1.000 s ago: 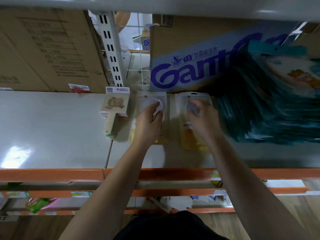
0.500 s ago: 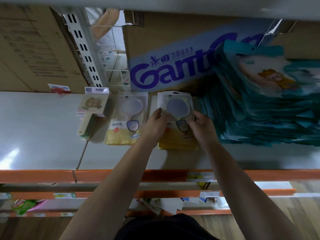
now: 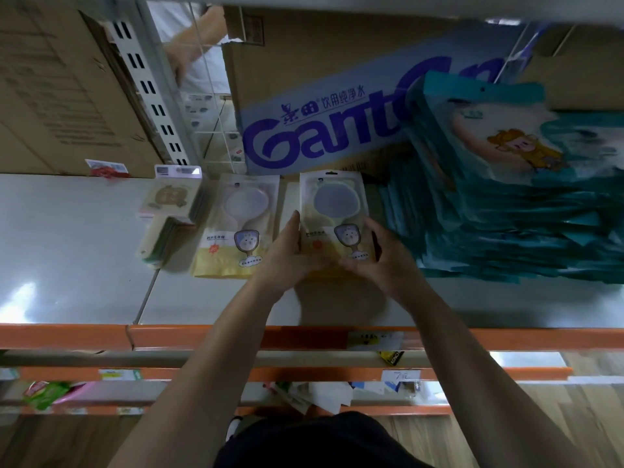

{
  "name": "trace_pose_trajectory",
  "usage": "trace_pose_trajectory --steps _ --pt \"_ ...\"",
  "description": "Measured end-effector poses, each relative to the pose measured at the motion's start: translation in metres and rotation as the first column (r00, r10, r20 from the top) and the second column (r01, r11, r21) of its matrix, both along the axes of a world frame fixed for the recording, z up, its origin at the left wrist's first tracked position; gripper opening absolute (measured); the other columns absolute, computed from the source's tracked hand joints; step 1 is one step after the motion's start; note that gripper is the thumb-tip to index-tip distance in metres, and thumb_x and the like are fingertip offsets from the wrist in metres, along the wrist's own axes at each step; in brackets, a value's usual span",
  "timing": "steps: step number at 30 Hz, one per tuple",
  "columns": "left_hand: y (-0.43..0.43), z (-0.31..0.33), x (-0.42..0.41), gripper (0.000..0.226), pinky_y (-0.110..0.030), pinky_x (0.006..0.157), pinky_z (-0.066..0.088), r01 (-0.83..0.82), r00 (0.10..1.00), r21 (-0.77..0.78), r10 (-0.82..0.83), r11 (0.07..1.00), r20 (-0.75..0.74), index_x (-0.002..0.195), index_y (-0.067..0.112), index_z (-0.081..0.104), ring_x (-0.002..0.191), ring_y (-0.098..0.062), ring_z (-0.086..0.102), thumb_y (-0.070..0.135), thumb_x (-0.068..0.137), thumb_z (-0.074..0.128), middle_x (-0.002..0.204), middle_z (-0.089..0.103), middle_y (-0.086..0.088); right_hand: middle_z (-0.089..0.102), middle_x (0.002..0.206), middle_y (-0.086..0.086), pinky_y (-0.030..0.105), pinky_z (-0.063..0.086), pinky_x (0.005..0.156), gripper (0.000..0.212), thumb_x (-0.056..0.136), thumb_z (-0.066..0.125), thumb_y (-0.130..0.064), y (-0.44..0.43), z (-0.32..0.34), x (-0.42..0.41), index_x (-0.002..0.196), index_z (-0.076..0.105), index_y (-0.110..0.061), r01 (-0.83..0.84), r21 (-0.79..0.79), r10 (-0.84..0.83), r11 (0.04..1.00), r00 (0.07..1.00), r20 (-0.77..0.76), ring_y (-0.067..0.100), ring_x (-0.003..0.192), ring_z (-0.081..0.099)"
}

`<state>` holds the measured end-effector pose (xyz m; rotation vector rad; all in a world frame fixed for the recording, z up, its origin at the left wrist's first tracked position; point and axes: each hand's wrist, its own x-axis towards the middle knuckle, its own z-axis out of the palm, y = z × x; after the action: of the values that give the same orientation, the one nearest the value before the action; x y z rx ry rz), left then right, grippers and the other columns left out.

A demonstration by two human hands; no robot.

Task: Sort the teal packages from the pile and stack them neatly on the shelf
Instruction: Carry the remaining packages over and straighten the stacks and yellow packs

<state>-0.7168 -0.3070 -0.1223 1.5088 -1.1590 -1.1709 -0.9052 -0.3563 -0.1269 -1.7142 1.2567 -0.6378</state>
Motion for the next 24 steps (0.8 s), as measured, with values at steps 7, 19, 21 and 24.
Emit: trace_pose_trajectory --steps 7,19,21,24 --pt "0.017 -0.003 -0.010 0.101 -0.039 0.109 0.039 0.005 0.914 -0.017 0.003 1.000 0.406 0.154 0.013 0.013 0.134 -0.026 0.042 0.001 0.073 0.071 0.150 0.039 -0.010 0.055 0.129 0.009 0.017 0.043 0.086 0.067 0.070 0.085 -0.011 0.019 -0.005 -0.008 0.128 0.052 -0.010 -0.033 -0.264 -0.004 0.964 0.990 -0.140 0.020 0.112 0.055" --pt "0.013 -0.004 -0.008 0.113 -0.015 0.100 0.019 0.052 0.822 0.004 -0.045 0.999 0.567 0.156 0.019 0.005 0.146 -0.020 0.020 0.008 0.072 0.080 0.162 0.012 -0.003 0.057 0.123 0.009 0.040 0.049 0.093 0.060 0.067 0.082 -0.003 0.024 -0.008 -0.005 0.120 0.056 -0.014 0.053 -0.253 -0.095 0.966 0.983 -0.155 0.024 0.111 0.057" --pt "0.009 -0.004 -0.005 0.105 -0.013 0.097 0.018 0.054 0.809 -0.016 -0.034 0.998 0.586 0.156 0.019 0.006 0.146 -0.020 0.021 0.002 0.077 0.074 0.162 0.012 -0.003 0.058 0.123 0.007 0.041 0.048 0.093 0.060 0.067 0.083 -0.003 0.023 -0.008 -0.002 0.120 0.056 -0.015 0.096 -0.252 -0.138 0.963 0.978 -0.157 0.023 0.111 0.056" --pt "0.007 -0.003 -0.001 0.103 -0.013 0.098 0.016 0.110 0.794 -0.004 -0.085 0.994 0.602 0.156 0.018 0.005 0.148 -0.020 0.016 -0.002 0.079 0.070 0.163 0.007 -0.004 0.058 0.123 0.008 0.039 0.049 0.093 0.063 0.067 0.083 -0.005 0.026 -0.006 0.001 0.123 0.055 -0.016 0.124 -0.252 -0.171 0.960 0.970 -0.172 0.022 0.110 0.057"
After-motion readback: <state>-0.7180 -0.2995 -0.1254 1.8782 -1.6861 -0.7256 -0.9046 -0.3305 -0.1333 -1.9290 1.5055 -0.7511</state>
